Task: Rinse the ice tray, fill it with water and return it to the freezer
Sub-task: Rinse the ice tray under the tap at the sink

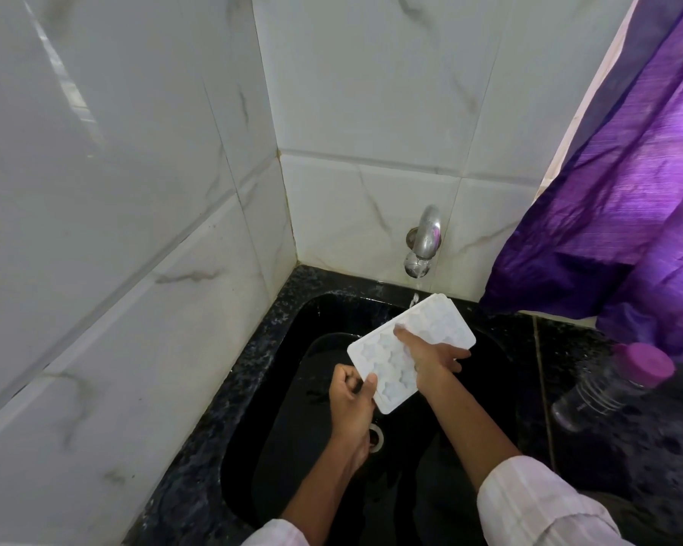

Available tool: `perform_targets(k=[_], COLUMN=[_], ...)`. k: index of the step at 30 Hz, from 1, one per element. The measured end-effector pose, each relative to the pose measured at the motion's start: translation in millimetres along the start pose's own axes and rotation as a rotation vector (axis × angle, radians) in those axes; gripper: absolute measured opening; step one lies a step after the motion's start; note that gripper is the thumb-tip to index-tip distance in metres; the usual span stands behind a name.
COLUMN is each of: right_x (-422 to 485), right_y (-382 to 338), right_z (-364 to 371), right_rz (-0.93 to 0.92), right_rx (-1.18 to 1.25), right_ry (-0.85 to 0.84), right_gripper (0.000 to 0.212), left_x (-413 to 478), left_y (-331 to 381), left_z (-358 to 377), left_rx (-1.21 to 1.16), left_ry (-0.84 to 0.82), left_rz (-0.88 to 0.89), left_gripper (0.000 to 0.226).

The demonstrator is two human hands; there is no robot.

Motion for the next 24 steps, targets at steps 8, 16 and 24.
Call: perform_targets(k=[8,16,24], right_x=[-1.6,5.7,9.8], right_y=[8.6,10.7,17.6], right_z=[3.9,5.6,5.0], right_rz=[0.027,0.023,0.037], right_rx=[0.017,-0.054,-0.047], right_ry=[0.022,0.048,0.068], right_gripper=[0.146,0.146,0.146], left_x=[1.5,-0.2,-1.7], left_y=[1.5,-3.9,-8.3], left_z=[-3.5,-7.6,-7.3], left_rx=[0.036,0.042,0.038], left_ry=[0.002,-0.018,-0.051], left_rz=[0.016,0.013,0.032], left_gripper=[0.02,0.021,0.019])
Point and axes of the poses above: each hand's wrist, its own x-axis towards the middle knuckle, its own z-axis out of the palm, y = z × x, the point moved 1 cm from there along x, towards the middle knuckle
